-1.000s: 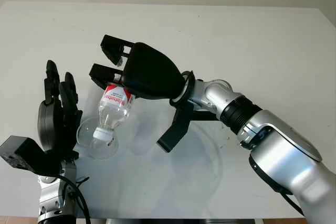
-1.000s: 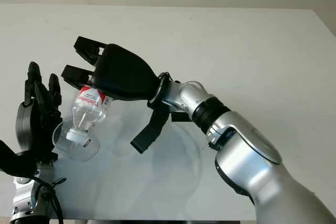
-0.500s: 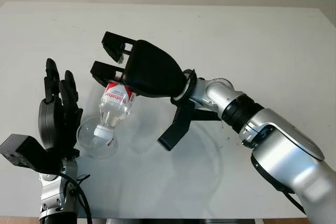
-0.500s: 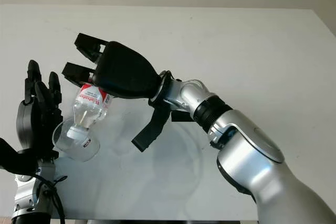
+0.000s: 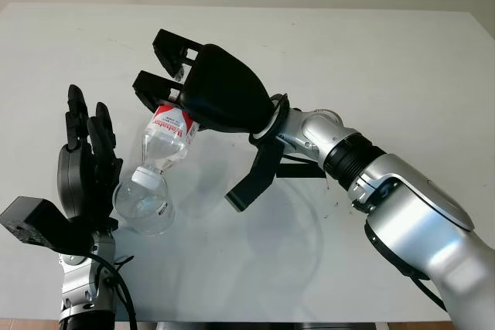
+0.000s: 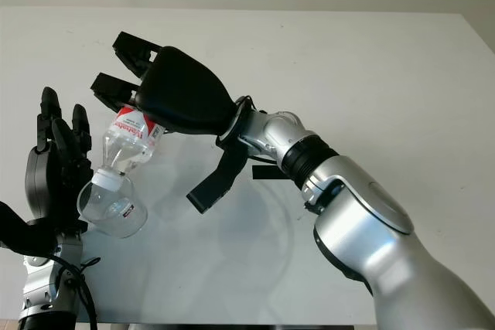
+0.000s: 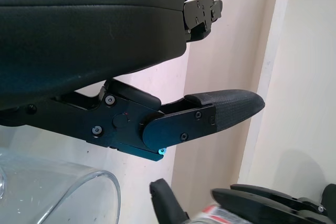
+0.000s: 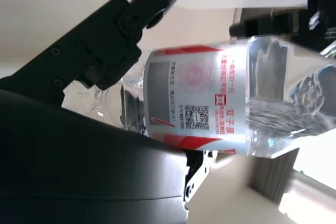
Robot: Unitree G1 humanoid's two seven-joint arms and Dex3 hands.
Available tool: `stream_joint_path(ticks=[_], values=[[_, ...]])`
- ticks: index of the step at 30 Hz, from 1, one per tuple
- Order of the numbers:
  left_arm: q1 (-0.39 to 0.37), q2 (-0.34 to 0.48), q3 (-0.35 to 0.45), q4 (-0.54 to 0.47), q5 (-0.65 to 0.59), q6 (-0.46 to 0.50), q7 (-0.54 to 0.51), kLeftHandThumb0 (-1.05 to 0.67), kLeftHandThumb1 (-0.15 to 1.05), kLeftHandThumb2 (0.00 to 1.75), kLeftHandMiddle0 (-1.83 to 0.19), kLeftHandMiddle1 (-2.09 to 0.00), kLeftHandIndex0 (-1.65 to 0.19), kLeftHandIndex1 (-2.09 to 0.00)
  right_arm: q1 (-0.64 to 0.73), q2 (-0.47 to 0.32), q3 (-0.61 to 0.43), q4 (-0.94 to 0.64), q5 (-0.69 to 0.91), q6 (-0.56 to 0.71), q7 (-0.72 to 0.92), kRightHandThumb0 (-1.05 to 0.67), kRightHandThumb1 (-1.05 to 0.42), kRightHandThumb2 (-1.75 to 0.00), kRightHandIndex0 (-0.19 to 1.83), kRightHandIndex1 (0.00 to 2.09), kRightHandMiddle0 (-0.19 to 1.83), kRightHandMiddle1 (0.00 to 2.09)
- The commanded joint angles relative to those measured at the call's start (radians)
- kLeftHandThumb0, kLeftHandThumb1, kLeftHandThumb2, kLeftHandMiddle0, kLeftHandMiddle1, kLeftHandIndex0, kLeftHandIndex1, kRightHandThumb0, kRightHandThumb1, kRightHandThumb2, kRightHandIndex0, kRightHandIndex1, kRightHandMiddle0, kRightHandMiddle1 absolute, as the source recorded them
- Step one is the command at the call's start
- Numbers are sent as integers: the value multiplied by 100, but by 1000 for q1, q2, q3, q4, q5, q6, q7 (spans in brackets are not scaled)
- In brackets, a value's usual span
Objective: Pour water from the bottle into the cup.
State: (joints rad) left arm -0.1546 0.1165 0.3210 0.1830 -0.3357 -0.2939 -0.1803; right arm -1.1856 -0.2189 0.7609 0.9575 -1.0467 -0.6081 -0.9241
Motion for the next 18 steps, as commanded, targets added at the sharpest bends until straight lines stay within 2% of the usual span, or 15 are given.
stream_joint_path(ticks=[1,5,10,18], values=[[39,-29,-6,40,0,-11,-2,-74,105,64,11,-5,18,-5,12,13,-67,9,96,-37,73,-30,-102,-6,119,209,79,209],[39,-27,-5,37,-4,-4,-5,-74,105,64,11,-5,18,-5,46,16,-170,30,272,-96,243,-19,-103,-7,124,209,91,209],[42,-25,-6,31,-1,0,-3,-74,105,65,11,-5,18,-5,101,34,-314,36,518,-98,525,-18,-104,-11,120,209,94,209],[44,-20,-3,29,-3,1,-8,-73,105,65,11,-6,18,-5,187,100,-531,11,877,-22,910,-15,-105,-26,108,209,79,209]])
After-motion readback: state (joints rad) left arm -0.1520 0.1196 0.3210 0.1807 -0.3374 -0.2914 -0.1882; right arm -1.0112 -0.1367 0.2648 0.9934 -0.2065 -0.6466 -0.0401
